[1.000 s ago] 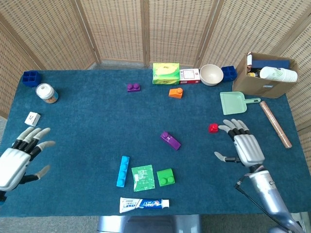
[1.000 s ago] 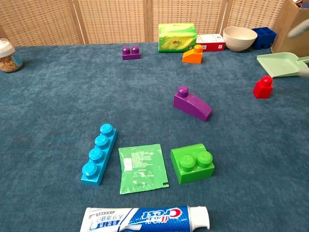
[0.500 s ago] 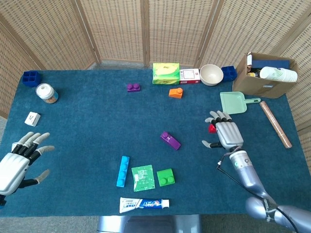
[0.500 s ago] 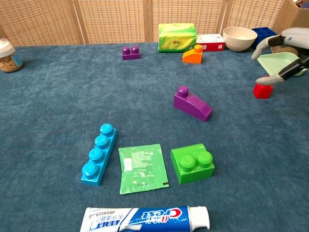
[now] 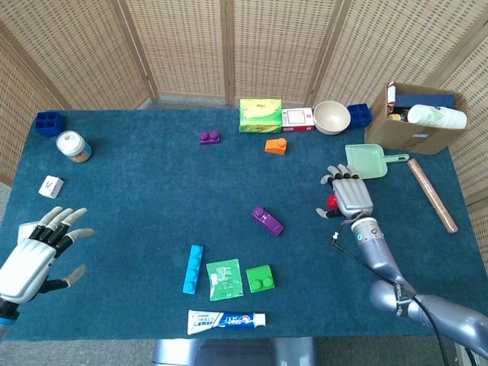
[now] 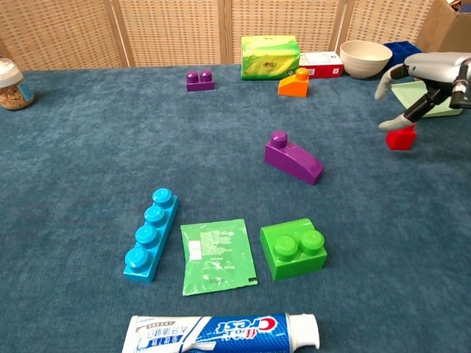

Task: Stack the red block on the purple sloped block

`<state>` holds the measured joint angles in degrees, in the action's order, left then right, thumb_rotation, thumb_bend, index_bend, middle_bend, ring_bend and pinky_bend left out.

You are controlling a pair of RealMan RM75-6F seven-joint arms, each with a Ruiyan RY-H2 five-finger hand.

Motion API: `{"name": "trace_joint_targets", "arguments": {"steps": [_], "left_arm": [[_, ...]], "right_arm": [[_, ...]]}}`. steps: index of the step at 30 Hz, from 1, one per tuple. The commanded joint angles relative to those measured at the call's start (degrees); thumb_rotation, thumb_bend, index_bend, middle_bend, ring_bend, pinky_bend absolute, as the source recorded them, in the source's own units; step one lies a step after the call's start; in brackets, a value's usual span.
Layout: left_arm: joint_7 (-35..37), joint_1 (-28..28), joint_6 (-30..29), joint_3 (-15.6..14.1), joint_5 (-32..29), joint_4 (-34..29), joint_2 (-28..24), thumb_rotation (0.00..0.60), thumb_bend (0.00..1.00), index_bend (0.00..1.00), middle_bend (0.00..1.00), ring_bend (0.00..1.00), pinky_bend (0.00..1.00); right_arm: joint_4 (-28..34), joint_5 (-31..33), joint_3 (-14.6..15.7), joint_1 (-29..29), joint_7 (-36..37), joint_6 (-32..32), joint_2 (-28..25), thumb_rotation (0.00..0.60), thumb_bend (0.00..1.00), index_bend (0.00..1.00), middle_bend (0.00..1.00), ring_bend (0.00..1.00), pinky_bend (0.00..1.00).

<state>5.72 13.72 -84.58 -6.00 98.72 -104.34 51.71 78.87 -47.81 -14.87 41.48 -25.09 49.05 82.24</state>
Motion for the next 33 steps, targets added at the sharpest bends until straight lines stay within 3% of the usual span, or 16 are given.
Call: {"name": "trace_joint_targets", "arguments": {"steps": [1, 13, 25, 33], "left_arm": [[-0.01, -0.14, 0.15, 0.19, 0.06, -0.08, 0.06, 0.6, 0.35, 0.26, 0.01, 0.0, 0.0], [-0.61, -0.84, 0.59, 0.69, 0.9, -0.67, 0.0, 0.6, 0.35, 0.26, 0.0, 0.0, 0.0], [-0.88, -1.92, 0.41, 0.74, 1.5, -0.75, 0.03, 0.6, 0.35, 0.26, 0.0, 0.0, 0.0], [-0.36, -2.63, 0.11, 0.89, 1.33, -0.07, 0.24, 0.6, 0.35, 0.26, 0.0, 0.0, 0.0]], "right_arm": [[-2.02, 0.96, 0.94, 0.65, -0.17, -0.91, 0.66, 0.405, 0.23, 0.29, 0.13, 0.0, 0.08], [-6.5, 1.66, 2.72, 1.38, 1.08, -2.62, 1.64, 0.446, 0.23, 0.32, 0.14, 0.0, 0.08], [-10.3, 2.77, 3.7, 2.71, 0.97, -4.57, 3.07, 0.531, 0.22, 0.37, 0.14, 0.0, 0.08], [-11.97, 4.12, 3.98, 3.69, 0.41, -5.54, 4.21, 0.542, 0.2, 0.39, 0.15, 0.0, 0.08]]}}
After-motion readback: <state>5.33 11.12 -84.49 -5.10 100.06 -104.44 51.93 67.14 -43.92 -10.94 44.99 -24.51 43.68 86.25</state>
